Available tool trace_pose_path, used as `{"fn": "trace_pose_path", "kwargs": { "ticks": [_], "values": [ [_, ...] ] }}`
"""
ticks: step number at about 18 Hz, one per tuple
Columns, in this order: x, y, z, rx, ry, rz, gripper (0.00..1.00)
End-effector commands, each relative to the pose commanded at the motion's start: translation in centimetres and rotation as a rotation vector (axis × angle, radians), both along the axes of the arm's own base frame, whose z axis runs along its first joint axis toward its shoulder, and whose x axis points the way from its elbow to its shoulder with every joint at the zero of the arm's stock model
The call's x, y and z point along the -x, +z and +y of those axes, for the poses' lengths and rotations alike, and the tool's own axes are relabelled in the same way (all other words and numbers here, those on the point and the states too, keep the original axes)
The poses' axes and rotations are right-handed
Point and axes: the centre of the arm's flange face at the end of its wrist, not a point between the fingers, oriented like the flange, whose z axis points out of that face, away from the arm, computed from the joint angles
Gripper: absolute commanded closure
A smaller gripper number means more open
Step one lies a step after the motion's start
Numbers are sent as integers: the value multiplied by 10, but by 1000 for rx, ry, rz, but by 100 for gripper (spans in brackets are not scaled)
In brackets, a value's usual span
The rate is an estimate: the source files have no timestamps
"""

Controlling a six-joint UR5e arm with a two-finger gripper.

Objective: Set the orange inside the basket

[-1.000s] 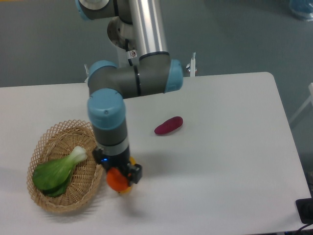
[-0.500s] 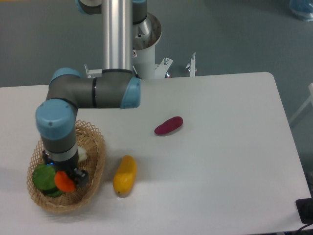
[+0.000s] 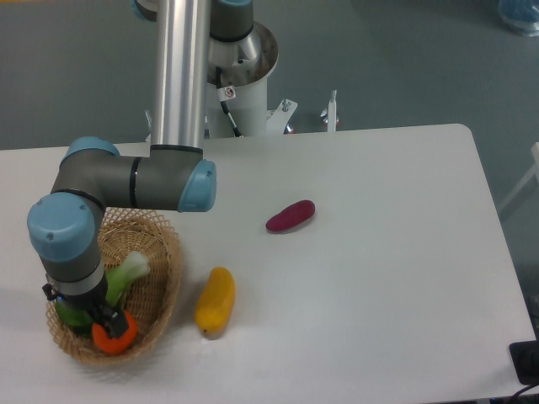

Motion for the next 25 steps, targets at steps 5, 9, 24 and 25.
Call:
{"fn": "trace_pose_path", "kwargs": {
  "ticks": [5,9,24,25],
  "values": [
    [36,28,-15,-30,80,11,0],
    [110,48,-37,-55,179,36,0],
    [325,58,-195,32,150,187,0],
    [333,56,-207,40,130,188,0]
  ]
}}
